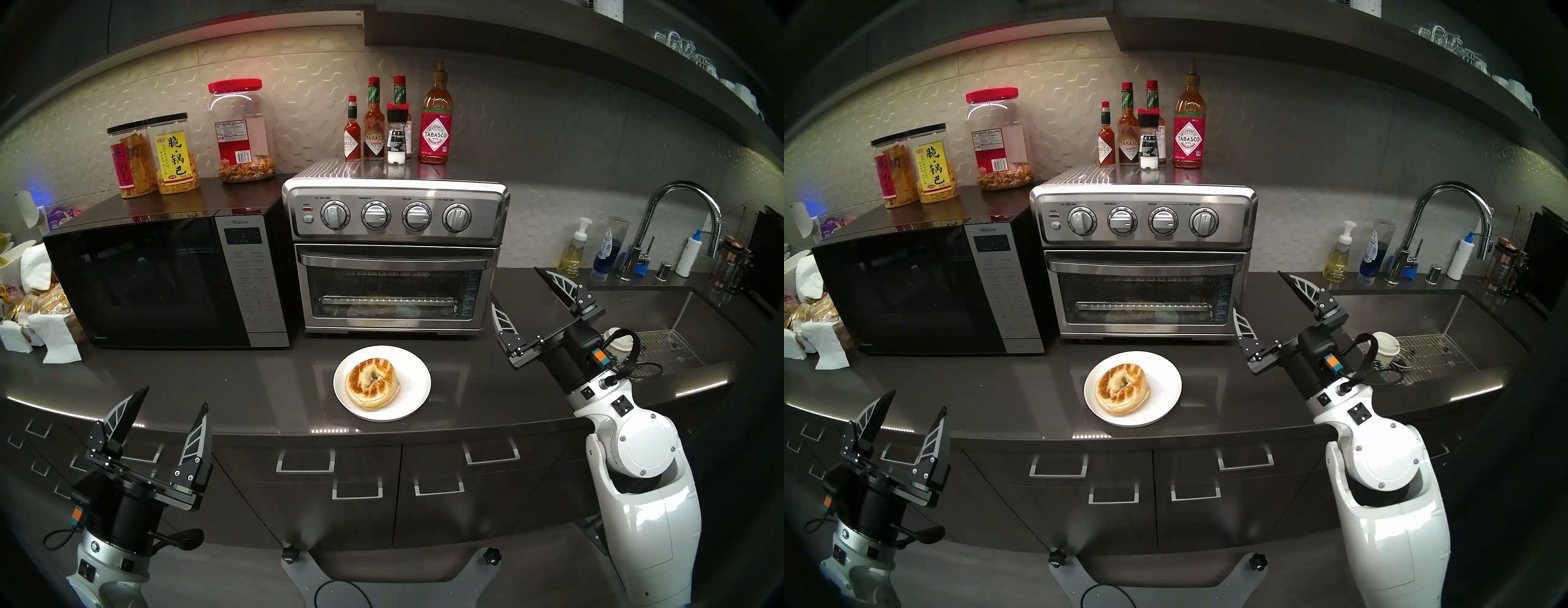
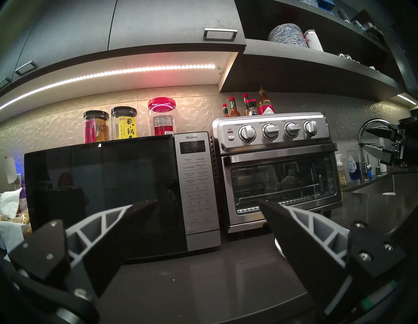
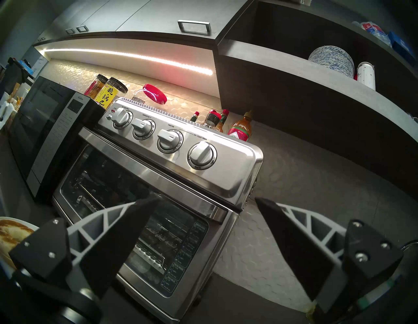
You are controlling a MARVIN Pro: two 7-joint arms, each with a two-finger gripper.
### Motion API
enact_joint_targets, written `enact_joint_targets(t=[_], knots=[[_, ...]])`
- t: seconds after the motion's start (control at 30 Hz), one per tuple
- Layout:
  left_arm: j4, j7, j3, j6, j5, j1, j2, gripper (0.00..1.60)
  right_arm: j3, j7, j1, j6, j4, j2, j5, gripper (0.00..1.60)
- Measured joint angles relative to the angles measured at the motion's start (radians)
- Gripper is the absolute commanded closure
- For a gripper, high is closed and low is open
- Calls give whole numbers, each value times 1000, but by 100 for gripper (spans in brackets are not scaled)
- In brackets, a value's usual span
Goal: Open the oven and place the bagel inside on the rack
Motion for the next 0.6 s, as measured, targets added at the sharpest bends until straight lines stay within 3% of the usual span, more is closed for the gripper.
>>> enact_joint_targets(t=[0.6], knots=[[0, 0, 0, 0, 0, 0, 0, 0, 0, 0, 0, 0, 1, 0, 0, 0]])
